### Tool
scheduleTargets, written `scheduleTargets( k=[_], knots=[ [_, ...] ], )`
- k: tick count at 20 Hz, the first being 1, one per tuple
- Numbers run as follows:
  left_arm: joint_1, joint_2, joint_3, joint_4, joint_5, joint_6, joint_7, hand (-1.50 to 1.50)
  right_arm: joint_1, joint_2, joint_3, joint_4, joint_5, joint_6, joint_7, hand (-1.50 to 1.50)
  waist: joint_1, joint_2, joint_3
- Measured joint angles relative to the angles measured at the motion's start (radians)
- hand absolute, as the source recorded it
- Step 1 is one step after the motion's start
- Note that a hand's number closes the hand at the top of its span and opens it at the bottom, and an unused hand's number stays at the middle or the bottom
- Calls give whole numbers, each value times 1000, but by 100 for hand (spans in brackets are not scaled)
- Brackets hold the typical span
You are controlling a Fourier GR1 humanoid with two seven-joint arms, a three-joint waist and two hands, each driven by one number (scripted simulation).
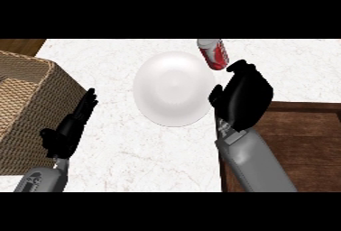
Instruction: Pick the can from the tray and place it in the plate
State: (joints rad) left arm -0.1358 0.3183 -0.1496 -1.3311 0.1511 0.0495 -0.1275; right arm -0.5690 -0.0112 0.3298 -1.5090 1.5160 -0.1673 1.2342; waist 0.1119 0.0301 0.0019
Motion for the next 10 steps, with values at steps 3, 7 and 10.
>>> scheduleTargets(
  k=[3, 7, 10],
  knots=[
    [-6, -3, 1, 5, 1, -3, -4, 0, -28, 0, -60, 51, -35, -46, -3, -150, 6, 2, 0],
    [-10, -10, -4, 10, -3, -1, -1, 0, -62, 1, -115, 88, -41, -121, -14, -150, 7, 0, 1],
    [-11, -9, -1, 17, -5, 0, -2, 0, -75, 2, -145, 75, -19, -196, -34, -150, -2, -5, 1]
  ],
)
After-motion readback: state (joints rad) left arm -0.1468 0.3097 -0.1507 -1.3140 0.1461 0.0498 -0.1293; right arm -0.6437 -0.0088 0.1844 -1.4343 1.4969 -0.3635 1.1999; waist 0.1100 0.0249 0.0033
